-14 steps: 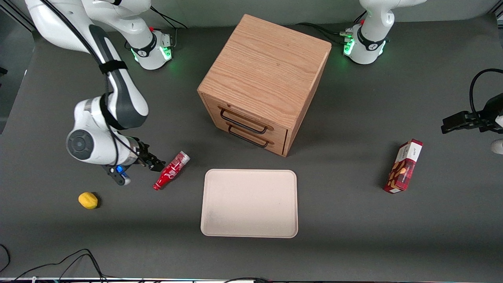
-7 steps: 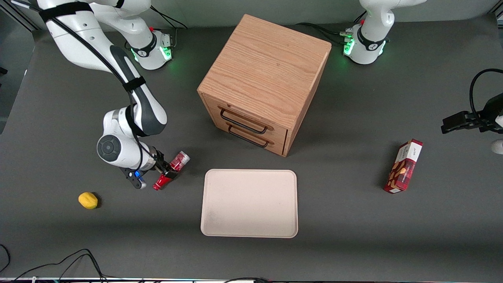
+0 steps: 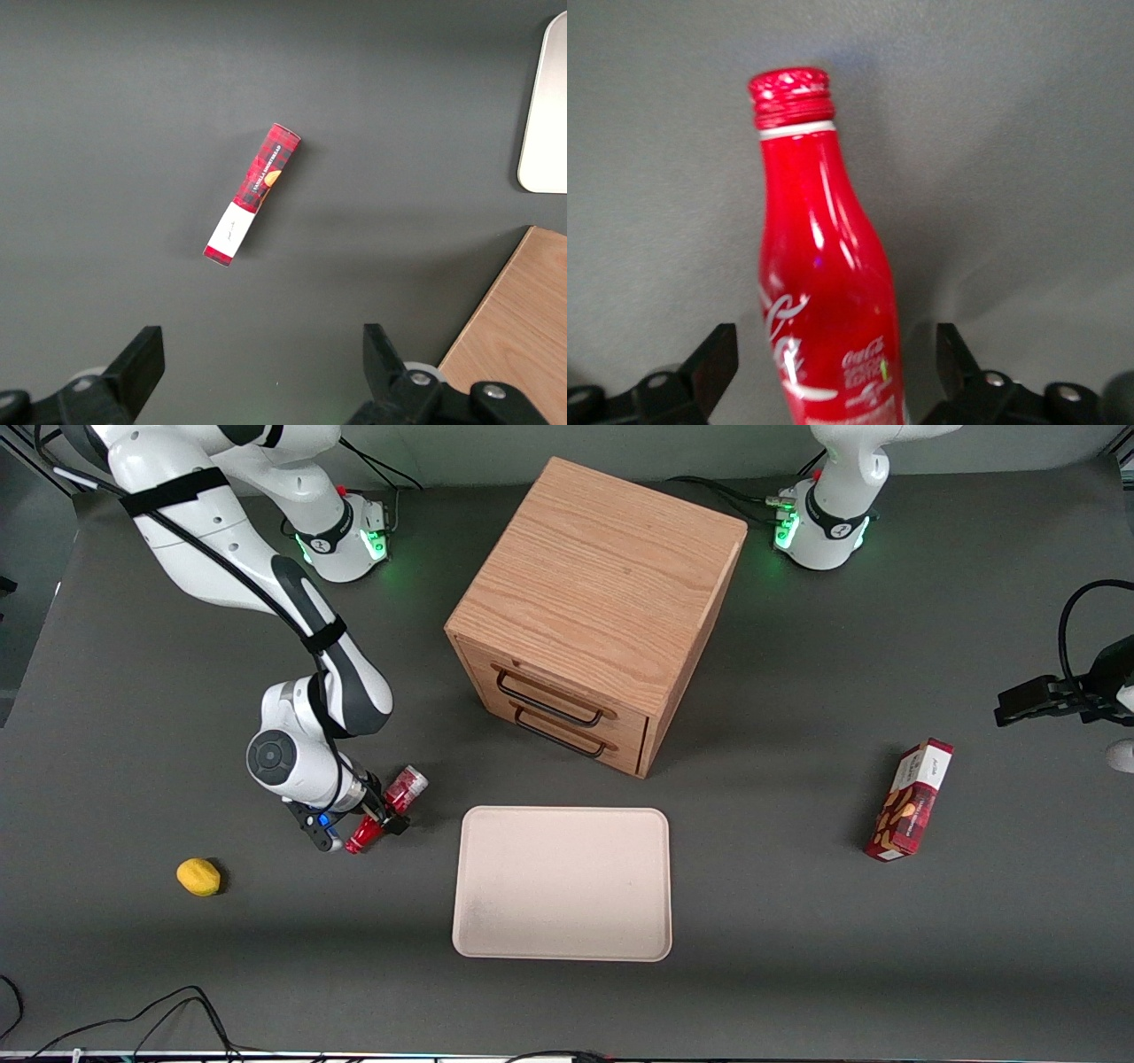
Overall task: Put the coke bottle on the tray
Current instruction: 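Close the right gripper on the bottle, then lift the bottle upright with the right gripper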
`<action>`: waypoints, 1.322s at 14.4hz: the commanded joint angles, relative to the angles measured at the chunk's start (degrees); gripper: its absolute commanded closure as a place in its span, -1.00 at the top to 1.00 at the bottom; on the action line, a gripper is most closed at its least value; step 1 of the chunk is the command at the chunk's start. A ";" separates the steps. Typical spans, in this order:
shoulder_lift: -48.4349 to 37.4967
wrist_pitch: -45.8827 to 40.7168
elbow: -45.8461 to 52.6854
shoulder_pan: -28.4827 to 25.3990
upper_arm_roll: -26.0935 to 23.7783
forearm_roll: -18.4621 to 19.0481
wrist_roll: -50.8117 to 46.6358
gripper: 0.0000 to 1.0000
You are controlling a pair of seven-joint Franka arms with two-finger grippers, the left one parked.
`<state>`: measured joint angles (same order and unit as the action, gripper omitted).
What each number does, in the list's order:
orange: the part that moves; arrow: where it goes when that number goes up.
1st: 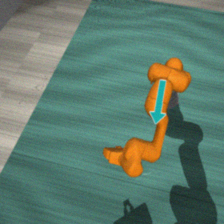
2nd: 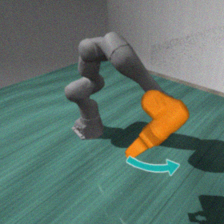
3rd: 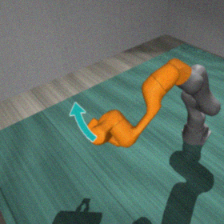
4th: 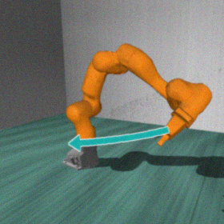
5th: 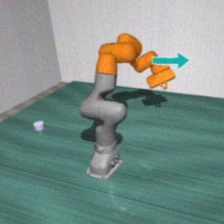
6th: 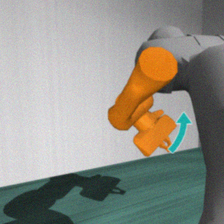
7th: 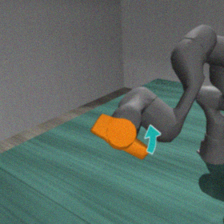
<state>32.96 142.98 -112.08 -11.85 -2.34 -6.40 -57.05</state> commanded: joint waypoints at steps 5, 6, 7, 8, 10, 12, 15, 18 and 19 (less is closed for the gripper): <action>-1.32 -0.50 0.36 -0.55 -0.03 2.09 0.10 -1.00; -2.72 -2.25 0.54 -0.55 -0.03 2.44 1.06 -1.00; -4.99 -5.05 0.98 -0.46 -0.03 2.79 3.15 -1.00; -7.54 -8.65 1.59 -0.37 -0.03 2.80 6.39 -1.00; -10.98 -17.51 5.88 -0.11 0.06 2.80 15.26 -1.00; -11.61 -28.14 14.56 0.24 0.15 2.80 22.04 -1.00; -8.81 -43.62 31.25 -0.19 0.15 2.71 33.02 -1.00; -4.41 -49.90 43.14 -0.37 -0.29 2.18 36.83 -1.00; -2.57 -49.90 45.69 -0.89 -1.86 2.18 37.79 -1.00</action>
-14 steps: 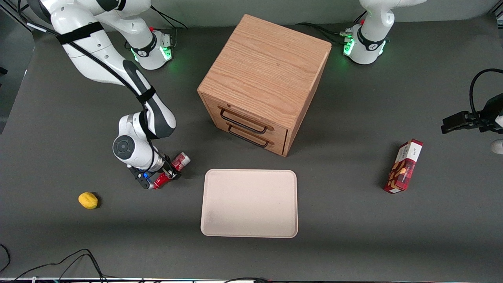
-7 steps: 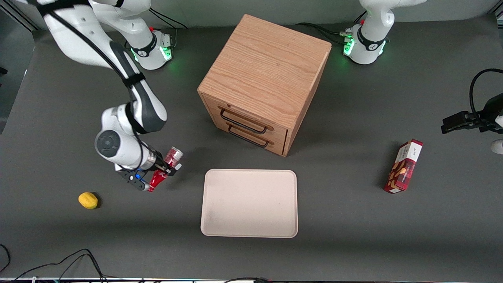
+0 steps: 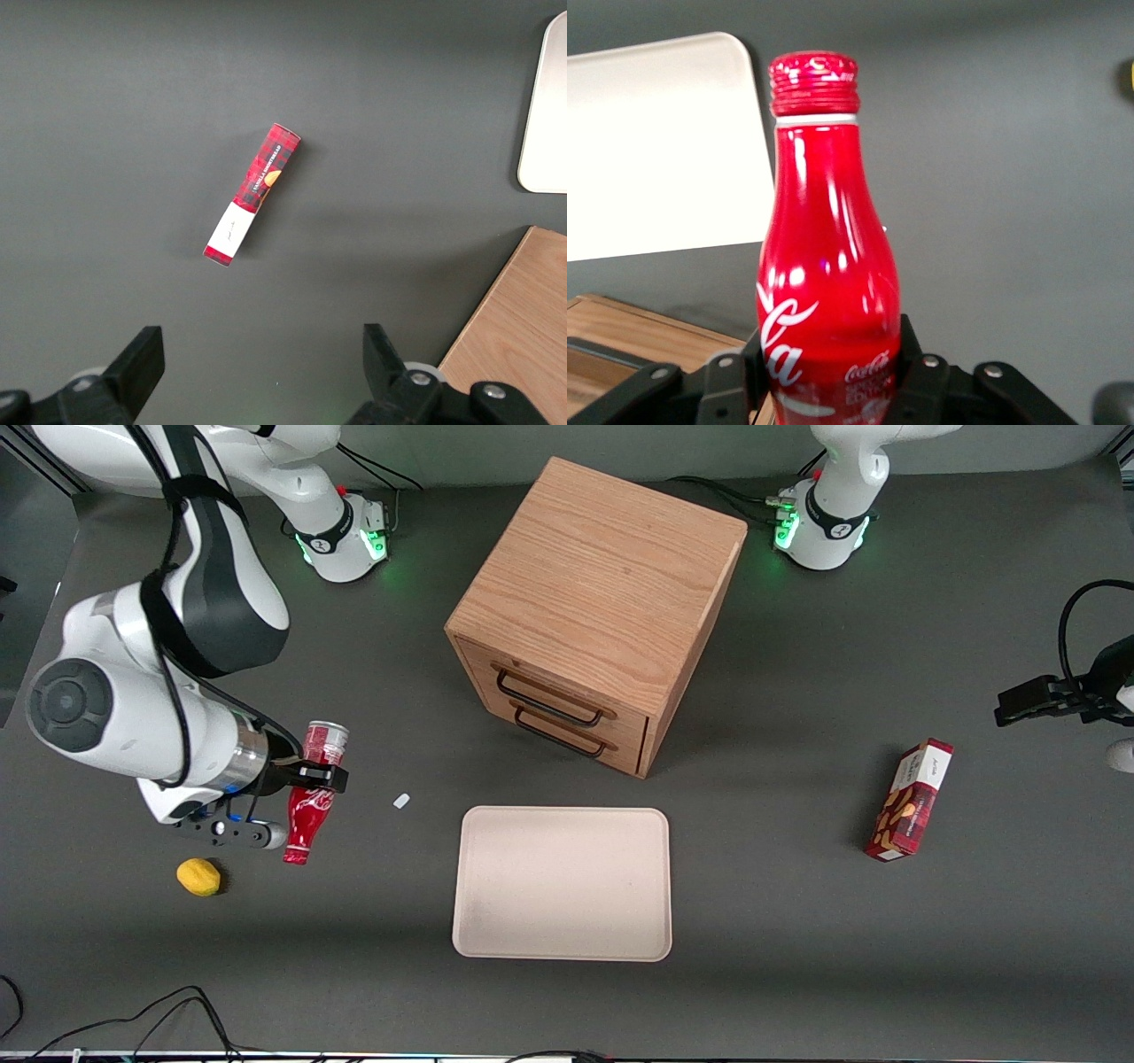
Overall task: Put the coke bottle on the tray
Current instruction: 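Lift the bottle upright with the right gripper, then carry the upright bottle over the cream tray and lower it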
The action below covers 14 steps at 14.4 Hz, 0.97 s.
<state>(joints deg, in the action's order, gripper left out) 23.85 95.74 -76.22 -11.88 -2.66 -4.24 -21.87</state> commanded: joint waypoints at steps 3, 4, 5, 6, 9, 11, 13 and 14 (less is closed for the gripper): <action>15.49 -1.18 16.17 -1.04 -6.37 -0.07 2.71 -1.00; 18.05 1.27 16.36 -1.04 -7.61 -0.07 2.27 -1.00; 20.51 4.34 16.28 -1.13 -8.15 -0.07 2.18 -1.00; 23.14 6.89 16.28 -2.34 -8.15 0.02 2.96 -1.00; 29.13 15.86 16.28 -3.58 -8.07 0.64 3.93 -1.00; 31.33 20.08 16.19 -3.94 -7.89 0.64 3.94 -1.00; 33.36 23.77 16.19 -4.03 -7.80 0.64 3.59 -1.00; 34.24 25.53 16.19 -4.03 -7.71 0.64 3.50 -1.00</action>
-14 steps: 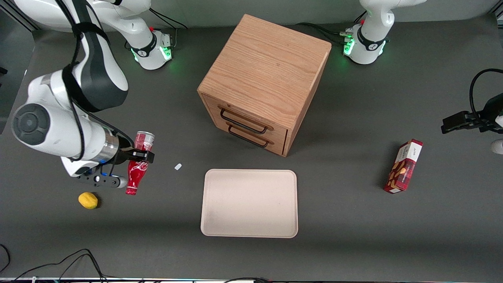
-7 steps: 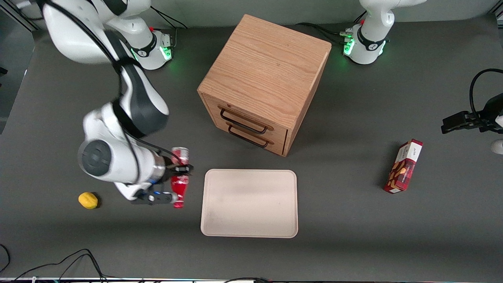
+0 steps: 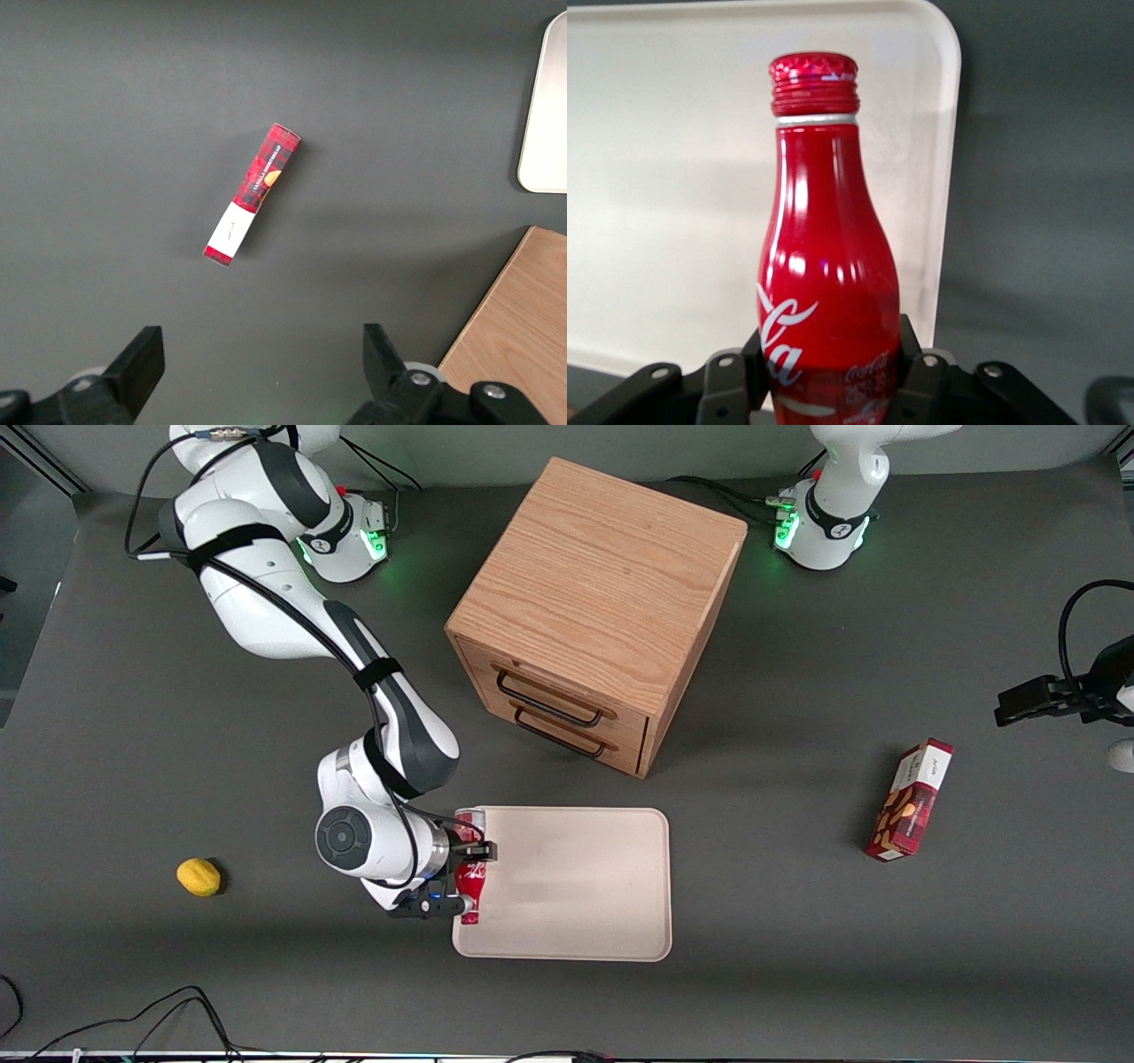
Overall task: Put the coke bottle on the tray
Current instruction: 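Carry the upright bottle over the cream tray and lower it, then open the right gripper, releasing the bottle onto the tray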
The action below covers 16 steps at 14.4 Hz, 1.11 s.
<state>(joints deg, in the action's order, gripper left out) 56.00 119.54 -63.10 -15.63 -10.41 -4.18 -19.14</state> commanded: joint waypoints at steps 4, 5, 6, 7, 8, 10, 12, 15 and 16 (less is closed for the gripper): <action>3.68 5.52 3.07 -0.19 0.21 0.40 0.33 -1.00; 4.11 5.87 3.16 -0.19 0.21 0.40 0.33 -1.00; 4.12 6.40 3.07 -0.19 0.21 0.40 0.33 -1.00; 4.38 6.40 3.16 -0.19 0.30 0.40 0.33 -1.00; 4.38 6.58 3.16 -0.19 0.39 0.40 0.42 -1.00; 4.47 7.11 3.07 0.07 0.48 0.48 0.59 0.22; 4.38 7.20 3.16 -0.10 0.65 0.57 0.77 1.00; 4.21 7.20 2.98 -0.10 0.65 0.57 0.68 1.00; 4.21 7.11 2.98 -0.19 0.65 0.57 0.68 1.00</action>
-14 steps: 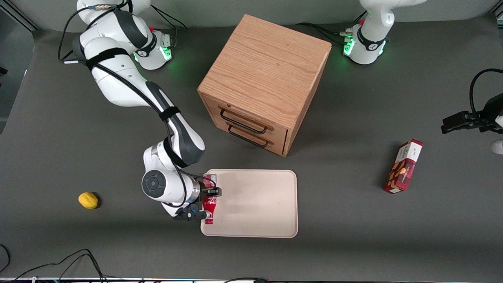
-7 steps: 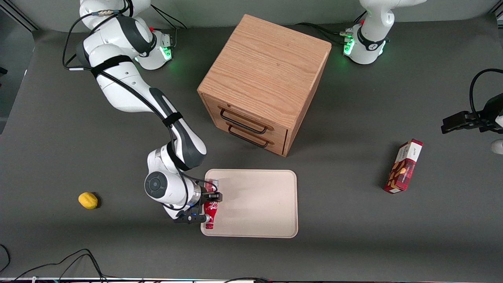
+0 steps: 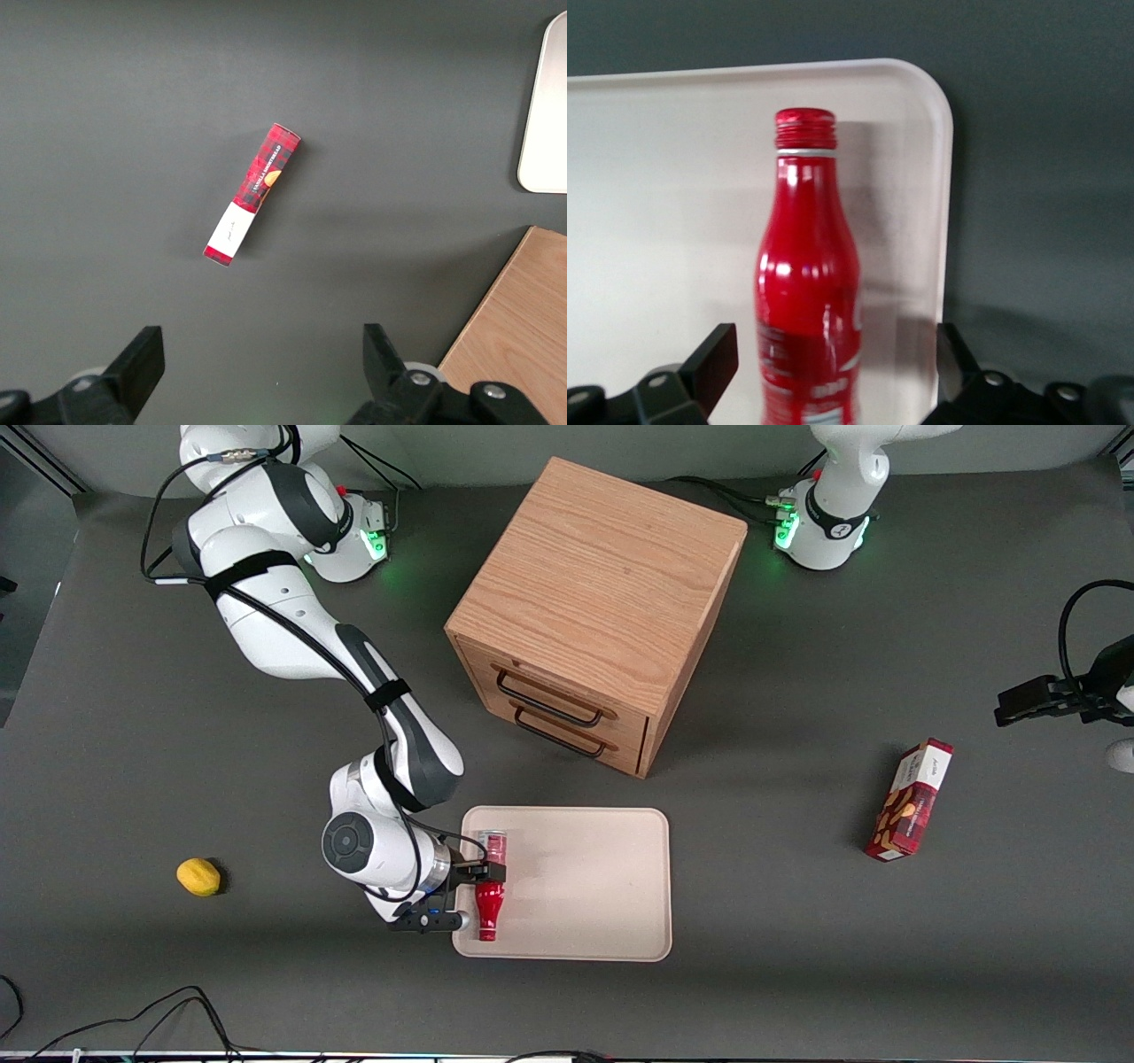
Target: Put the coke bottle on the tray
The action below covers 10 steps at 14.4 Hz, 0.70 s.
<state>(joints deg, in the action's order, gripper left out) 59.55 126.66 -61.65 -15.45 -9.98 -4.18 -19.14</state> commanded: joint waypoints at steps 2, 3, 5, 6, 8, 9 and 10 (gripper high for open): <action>0.66 -0.01 1.27 -0.28 0.22 0.66 0.77 1.00; -0.04 -0.28 1.27 -0.19 0.22 0.92 0.77 1.00; -4.41 -3.16 0.75 0.34 0.22 3.63 0.59 1.00; -7.31 -7.01 0.22 0.60 0.22 4.78 0.51 1.00; -13.98 -15.09 -0.75 1.82 0.22 4.97 0.51 1.00; -17.76 -18.96 -1.54 2.96 0.31 4.97 0.77 1.00; -21.45 -23.26 -2.24 4.10 0.31 4.97 1.20 1.00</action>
<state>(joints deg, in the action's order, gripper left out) 47.35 110.06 -59.07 -13.59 -9.81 0.19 -19.14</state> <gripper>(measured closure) 0.000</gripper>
